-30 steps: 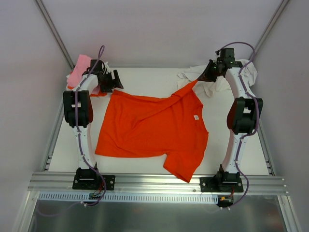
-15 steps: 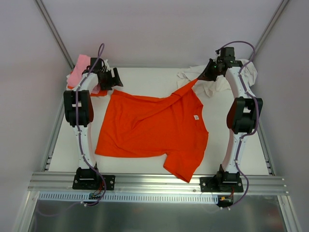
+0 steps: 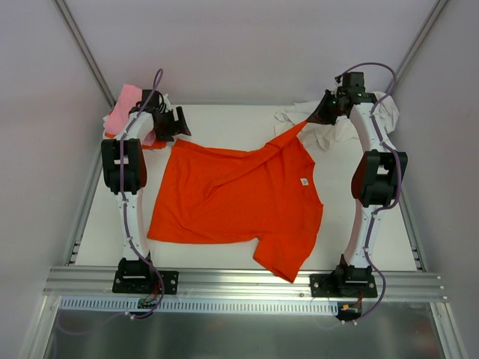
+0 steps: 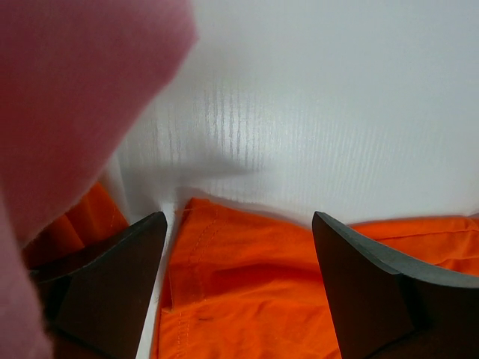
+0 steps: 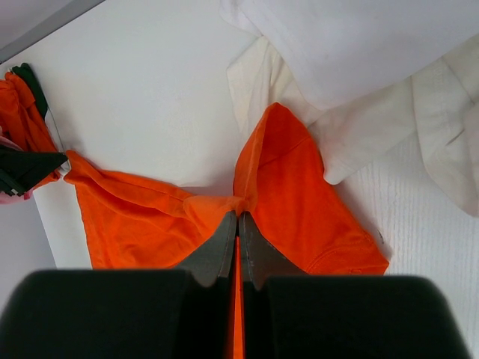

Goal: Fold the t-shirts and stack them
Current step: Grap the side of the flattened tshirt furthest away from the robot with both arms, then fold the flattened tshirt in 1/3 of the way

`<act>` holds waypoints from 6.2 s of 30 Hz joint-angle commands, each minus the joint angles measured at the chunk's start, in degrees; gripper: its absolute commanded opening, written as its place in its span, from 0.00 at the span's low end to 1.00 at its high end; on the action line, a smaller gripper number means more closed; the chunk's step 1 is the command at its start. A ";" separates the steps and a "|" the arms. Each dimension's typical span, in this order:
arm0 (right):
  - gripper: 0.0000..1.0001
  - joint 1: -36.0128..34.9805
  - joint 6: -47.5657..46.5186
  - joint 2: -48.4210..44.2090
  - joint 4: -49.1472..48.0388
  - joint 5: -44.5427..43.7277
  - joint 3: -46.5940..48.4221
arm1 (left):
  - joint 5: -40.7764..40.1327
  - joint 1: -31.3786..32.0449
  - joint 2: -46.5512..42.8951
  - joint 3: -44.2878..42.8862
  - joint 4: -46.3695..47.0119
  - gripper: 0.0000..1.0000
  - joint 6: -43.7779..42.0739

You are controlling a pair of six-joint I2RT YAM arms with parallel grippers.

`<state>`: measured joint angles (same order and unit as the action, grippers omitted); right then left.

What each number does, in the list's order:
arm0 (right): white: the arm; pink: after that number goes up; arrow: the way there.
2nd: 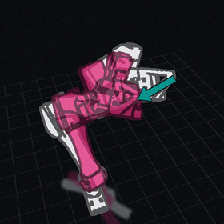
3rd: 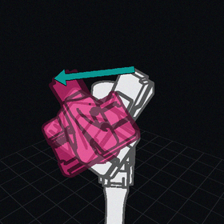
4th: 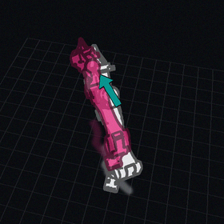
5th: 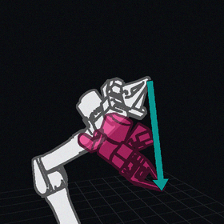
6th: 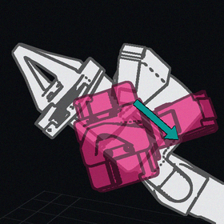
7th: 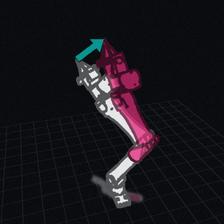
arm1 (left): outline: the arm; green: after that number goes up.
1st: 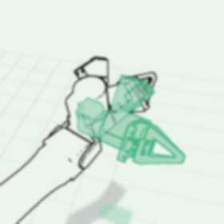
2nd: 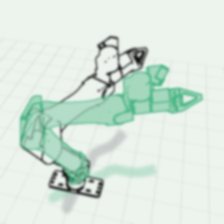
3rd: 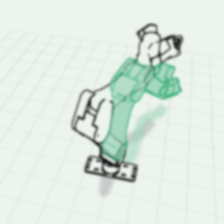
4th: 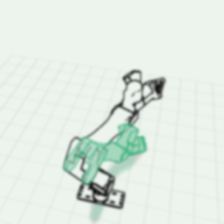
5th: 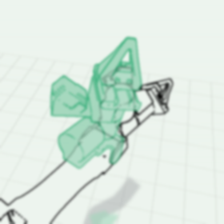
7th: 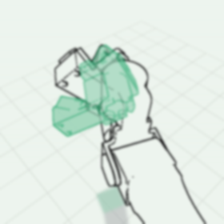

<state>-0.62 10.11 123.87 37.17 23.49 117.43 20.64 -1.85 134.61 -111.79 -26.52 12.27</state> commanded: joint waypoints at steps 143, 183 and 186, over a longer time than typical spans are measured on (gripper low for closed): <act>0.92 3.35 -3.34 -50.57 19.08 2.09 -33.67 | -1.66 4.84 -48.31 42.18 -9.16 0.87 3.46; 0.93 3.44 -2.29 -48.90 17.15 0.69 -31.56 | -0.52 0.79 -33.27 45.78 -16.02 0.82 4.07; 0.93 3.44 -2.11 -48.99 17.06 0.42 -31.47 | -0.34 0.88 -32.30 45.61 -15.66 0.79 4.16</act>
<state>3.11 7.11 75.09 55.46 24.58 83.64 19.46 -0.49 101.65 -66.17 -42.24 16.99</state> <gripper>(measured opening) 0.928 0.801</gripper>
